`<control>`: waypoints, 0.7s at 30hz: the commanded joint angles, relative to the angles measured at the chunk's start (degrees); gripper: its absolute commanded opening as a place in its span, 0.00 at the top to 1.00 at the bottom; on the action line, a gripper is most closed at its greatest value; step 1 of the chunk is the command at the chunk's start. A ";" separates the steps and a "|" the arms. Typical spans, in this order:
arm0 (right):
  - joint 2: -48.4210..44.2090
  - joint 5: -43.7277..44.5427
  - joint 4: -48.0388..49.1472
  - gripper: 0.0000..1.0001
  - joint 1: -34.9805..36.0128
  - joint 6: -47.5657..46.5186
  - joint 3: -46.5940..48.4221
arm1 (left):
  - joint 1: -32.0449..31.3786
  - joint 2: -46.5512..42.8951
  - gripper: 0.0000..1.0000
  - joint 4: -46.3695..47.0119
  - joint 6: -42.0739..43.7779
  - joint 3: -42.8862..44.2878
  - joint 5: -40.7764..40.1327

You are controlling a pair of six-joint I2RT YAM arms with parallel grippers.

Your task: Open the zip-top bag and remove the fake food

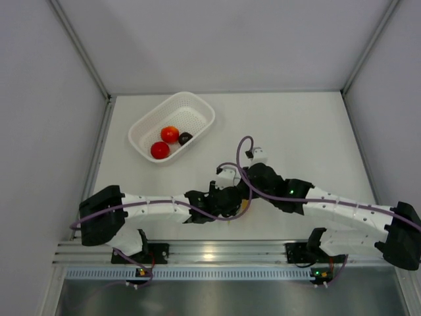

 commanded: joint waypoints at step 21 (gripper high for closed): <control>-10.79 4.20 0.20 1.00 -0.69 1.26 -9.14 | 0.09 6.04 0.32 10.90 -7.59 4.21 4.05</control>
